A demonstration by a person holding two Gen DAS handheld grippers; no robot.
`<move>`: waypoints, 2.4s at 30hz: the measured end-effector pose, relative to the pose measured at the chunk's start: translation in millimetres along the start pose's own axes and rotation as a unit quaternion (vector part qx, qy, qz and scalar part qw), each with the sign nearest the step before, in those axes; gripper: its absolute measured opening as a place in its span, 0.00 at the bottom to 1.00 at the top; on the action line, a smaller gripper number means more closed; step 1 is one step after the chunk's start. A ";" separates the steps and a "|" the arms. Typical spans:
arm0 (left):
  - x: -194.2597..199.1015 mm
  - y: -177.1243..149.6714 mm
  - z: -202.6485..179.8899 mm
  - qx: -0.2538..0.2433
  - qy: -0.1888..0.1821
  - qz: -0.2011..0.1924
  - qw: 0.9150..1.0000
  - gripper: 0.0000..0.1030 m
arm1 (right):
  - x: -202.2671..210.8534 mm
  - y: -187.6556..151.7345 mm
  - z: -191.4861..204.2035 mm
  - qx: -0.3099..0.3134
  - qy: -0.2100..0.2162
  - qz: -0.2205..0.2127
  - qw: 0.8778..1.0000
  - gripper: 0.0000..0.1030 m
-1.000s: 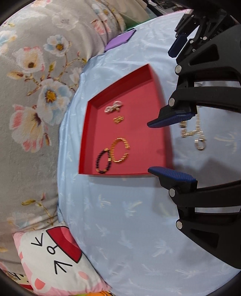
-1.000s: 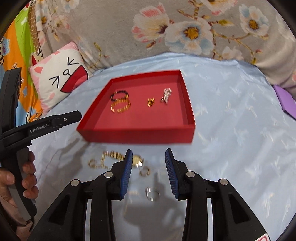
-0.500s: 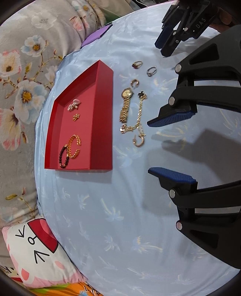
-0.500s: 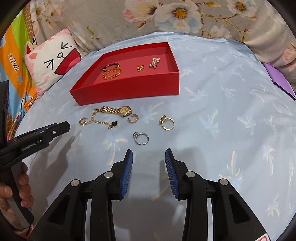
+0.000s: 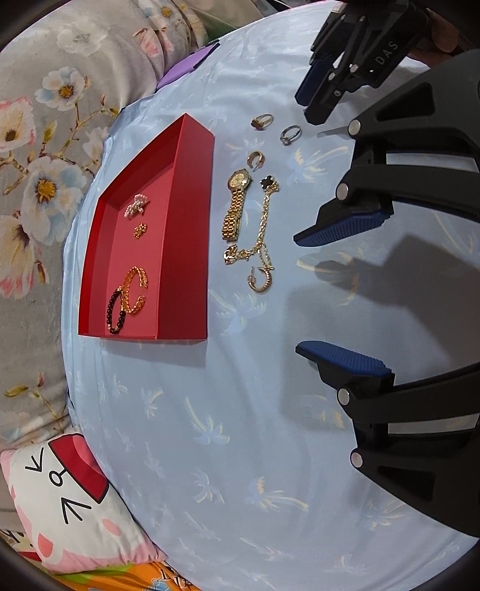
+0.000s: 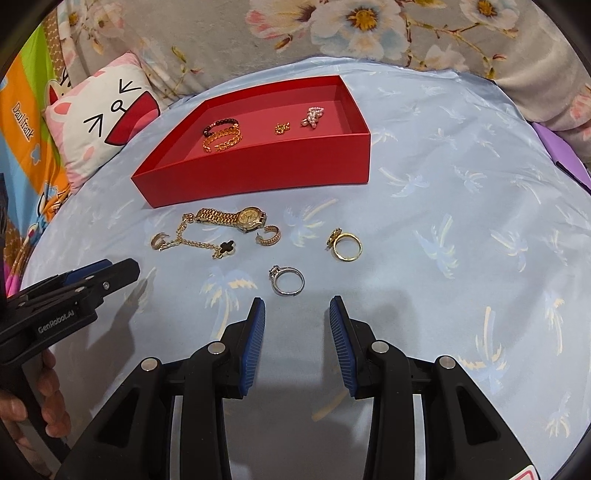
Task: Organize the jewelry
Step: 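Move both grippers back toward the remaining rings and earrings, then grasp the silver ring with the right gripper while the left gripper grasps the gold hoop earring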
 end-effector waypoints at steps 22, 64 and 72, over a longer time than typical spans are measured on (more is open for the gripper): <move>-14.1 9.6 2.5 0.003 0.004 0.002 1.000 0.49 | -19.3 13.2 5.7 0.018 -0.001 -0.002 1.000 0.35; -35.2 22.7 -8.4 -0.039 0.015 -0.008 0.999 0.18 | -14.2 19.4 1.6 0.005 0.018 -0.012 1.000 0.20; -31.3 20.4 -4.8 -0.031 0.001 -0.004 1.000 0.16 | -9.8 20.0 3.4 0.006 0.022 -0.015 1.000 0.20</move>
Point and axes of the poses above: each gripper's, at about its wrist camera, not at the fingertips, and x roughly against the way its jaws point, z to its left, y to its top, the point moved 1 cm from there along -x, roughly the way its jaws point, and after that the axes turned 1 degree about -z, right-handed, at the moved point
